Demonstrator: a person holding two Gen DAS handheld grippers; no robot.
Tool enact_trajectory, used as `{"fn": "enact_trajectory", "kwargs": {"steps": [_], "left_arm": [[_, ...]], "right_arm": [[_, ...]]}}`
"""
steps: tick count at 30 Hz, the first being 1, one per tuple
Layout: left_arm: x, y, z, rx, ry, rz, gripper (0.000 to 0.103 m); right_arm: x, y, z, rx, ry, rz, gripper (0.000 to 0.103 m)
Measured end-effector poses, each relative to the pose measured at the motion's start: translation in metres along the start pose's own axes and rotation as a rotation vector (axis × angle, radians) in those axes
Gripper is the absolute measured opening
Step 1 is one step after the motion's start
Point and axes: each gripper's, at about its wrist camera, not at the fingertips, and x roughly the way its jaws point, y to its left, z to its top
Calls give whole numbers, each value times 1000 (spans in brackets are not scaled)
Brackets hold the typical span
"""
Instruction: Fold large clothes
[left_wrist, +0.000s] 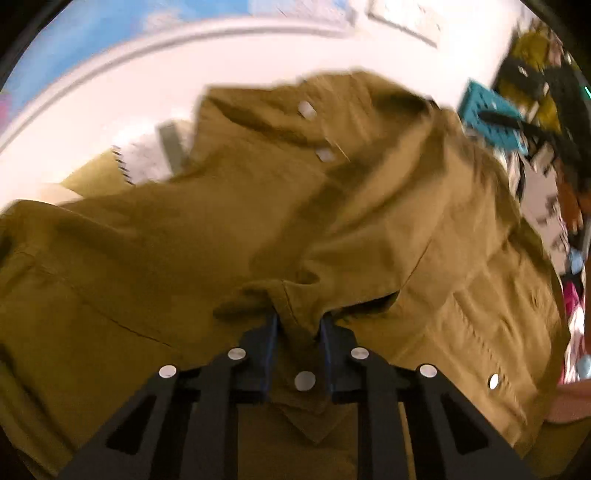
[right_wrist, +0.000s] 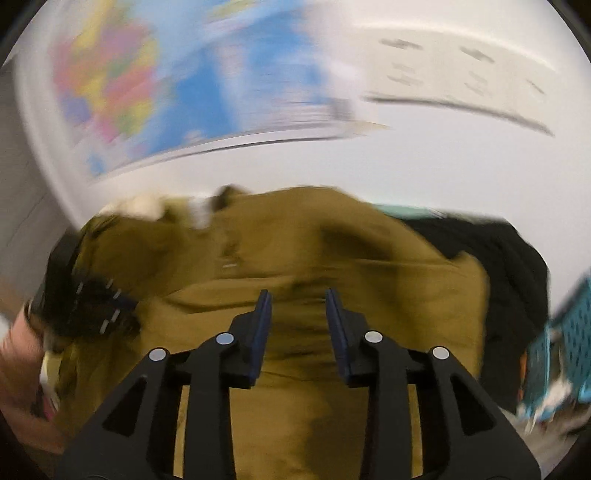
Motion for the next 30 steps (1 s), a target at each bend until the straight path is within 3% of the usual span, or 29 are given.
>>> {"fn": "enact_trajectory", "kwargs": {"steps": [4, 6, 7, 8, 10, 13, 16, 20, 22, 27, 28, 30], "left_arm": [[-14, 1, -3, 13, -32, 57, 17], [-10, 1, -4, 25, -14, 91, 27], [-10, 2, -6, 23, -6, 113, 41], [-14, 5, -8, 16, -21, 120, 45], [-31, 17, -12, -2, -64, 82, 48], [-73, 22, -26, -18, -177, 39, 63], [-120, 24, -48, -11, -293, 83, 71], [-153, 39, -79, -83, -349, 156, 78], [-154, 51, -97, -149, -322, 174, 78], [-135, 70, -132, -252, -240, 174, 77], [-134, 73, -140, -265, -243, 156, 76], [-129, 76, -146, -282, -243, 115, 62]], "right_arm": [[36, 55, -6, -133, 56, 96, 38], [68, 73, -12, -183, 106, 91, 40], [85, 78, -16, -197, 138, 79, 41], [102, 79, -19, -204, 167, 40, 43], [122, 75, -24, -164, 203, 9, 43], [119, 74, -23, -136, 194, 15, 44], [102, 83, -18, -147, 175, 16, 48], [67, 114, -19, -186, 101, 138, 53], [52, 143, -24, -231, 77, 242, 58], [44, 223, -48, -359, 135, 540, 59], [47, 234, -52, -365, 152, 573, 59], [61, 268, -63, -398, 208, 631, 59]]}}
